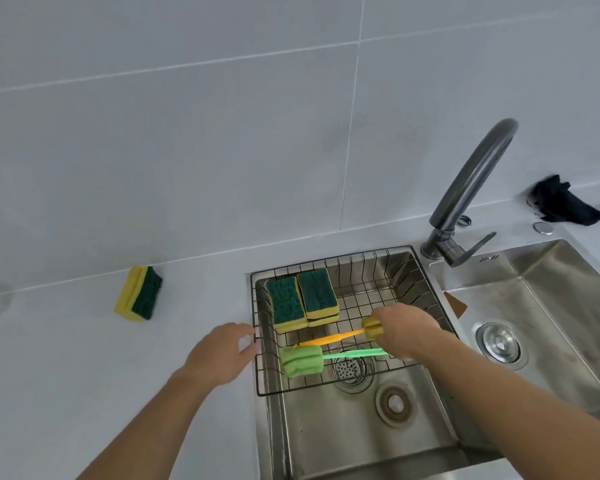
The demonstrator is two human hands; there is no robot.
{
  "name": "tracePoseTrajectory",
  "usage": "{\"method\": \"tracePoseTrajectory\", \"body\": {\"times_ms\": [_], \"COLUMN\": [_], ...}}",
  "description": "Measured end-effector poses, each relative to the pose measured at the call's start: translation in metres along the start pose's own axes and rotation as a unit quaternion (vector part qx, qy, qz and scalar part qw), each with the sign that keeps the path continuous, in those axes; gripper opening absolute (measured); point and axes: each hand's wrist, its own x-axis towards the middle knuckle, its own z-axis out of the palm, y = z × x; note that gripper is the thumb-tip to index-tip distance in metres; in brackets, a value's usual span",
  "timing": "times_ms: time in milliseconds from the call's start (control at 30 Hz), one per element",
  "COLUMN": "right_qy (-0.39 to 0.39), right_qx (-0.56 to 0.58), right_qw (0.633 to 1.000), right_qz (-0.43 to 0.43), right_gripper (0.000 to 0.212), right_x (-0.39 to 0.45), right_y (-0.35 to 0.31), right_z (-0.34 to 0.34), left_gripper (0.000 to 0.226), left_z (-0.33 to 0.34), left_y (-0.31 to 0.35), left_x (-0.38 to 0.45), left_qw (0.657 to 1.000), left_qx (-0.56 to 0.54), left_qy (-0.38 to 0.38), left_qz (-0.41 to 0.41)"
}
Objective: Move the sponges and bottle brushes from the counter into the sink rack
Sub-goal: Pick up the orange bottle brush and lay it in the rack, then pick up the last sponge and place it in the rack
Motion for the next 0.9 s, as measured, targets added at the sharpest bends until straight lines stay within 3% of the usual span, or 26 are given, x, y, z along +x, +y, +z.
{"method": "tracePoseTrajectory", "body": {"times_ms": [333, 500, 700, 900], "right_qy": [0.015, 0.012, 0.024, 0.024], "right_qx": [-0.037, -0.070, -0.078, -0.087], "right_qw": [0.999, 0.997, 0.995, 0.994], "right_qz": [-0.016, -0.040, -0.065, -0.069], "right_gripper": [0.042, 0.034, 0.010, 0.042], "right_x": [-0.002, 0.006, 0.012, 0.025], "right_y": [-0.089, -0.153, -0.228, -0.291], "right_z": [-0.033, -0.040, -0.045, -0.050], "left_gripper": [0.038, 0.035, 0.031, 0.030], "left_z": [-0.033, -0.055, -0.081, -0.105], "left_y": [-0.118, -0.178, -0.233, -0.275], "left_x": [-0.061, -0.091, -0.101, -0.095], "left_qw": [0.990, 0.983, 0.981, 0.979], "left_qx": [-0.065, -0.084, -0.084, -0.105], "left_qy": [0.057, 0.083, 0.099, 0.116], "left_qz": [-0.110, -0.141, -0.142, -0.134]}}
